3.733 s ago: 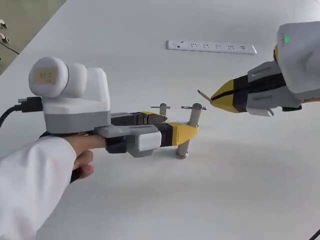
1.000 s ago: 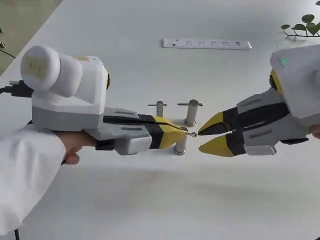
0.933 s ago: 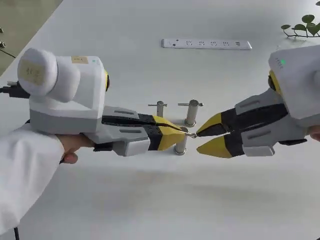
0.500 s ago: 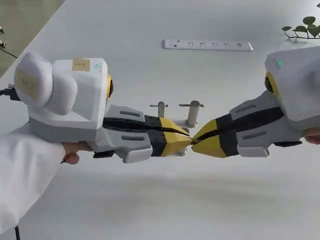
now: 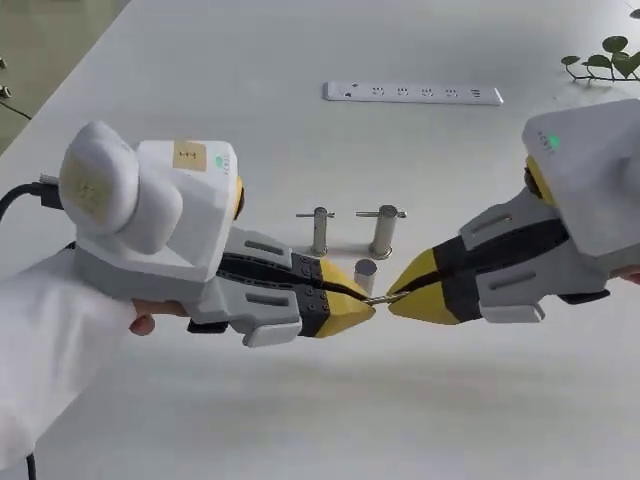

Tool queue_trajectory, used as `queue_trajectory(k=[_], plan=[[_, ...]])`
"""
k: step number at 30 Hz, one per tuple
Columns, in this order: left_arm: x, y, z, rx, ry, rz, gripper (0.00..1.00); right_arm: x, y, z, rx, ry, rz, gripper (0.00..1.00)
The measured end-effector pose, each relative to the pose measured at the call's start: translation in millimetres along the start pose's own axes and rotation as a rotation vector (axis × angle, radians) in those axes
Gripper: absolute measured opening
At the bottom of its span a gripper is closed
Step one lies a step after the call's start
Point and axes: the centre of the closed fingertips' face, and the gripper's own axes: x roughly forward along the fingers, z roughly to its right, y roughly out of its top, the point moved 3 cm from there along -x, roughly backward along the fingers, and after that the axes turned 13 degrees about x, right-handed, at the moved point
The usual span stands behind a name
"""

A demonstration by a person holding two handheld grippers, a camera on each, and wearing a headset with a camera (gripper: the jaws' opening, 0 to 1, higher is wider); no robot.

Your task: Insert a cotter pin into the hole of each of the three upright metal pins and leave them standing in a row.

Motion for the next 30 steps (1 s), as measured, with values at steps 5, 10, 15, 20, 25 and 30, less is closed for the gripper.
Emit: queue_trajectory(k=[5, 10, 15, 20, 25, 30], plan=[[1.8, -2.9, -5.2, -0.091, 0.035, 0.015, 0.03, -1.4, -2.2, 2.7, 0.013, -0.01, 0.009, 0.0], [4.8, -7.5, -17.0, -0.08, 0.112, 0.015, 0.11, -3.9, -9.0, 12.3, 0.042, -0.05, 0.024, 0.0], [6.6, -15.1, -30.7, -0.05, 0.198, -0.005, 0.26, -9.8, -17.8, 24.5, 0.066, -0.089, 0.024, 0.0], [9.6, -24.4, -44.0, -0.068, 0.272, -0.016, 0.37, -12.6, -28.7, 42.0, 0.081, -0.139, 0.013, 0.0], [18.1, -32.9, -46.0, -0.081, 0.27, -0.04, 0.35, -8.9, -37.5, 55.2, 0.068, -0.164, -0.01, 0.0], [27.1, -40.4, -49.4, -0.1, 0.27, -0.055, 0.32, -5.2, -43.0, 62.0, 0.07, -0.167, -0.02, 0.0]])
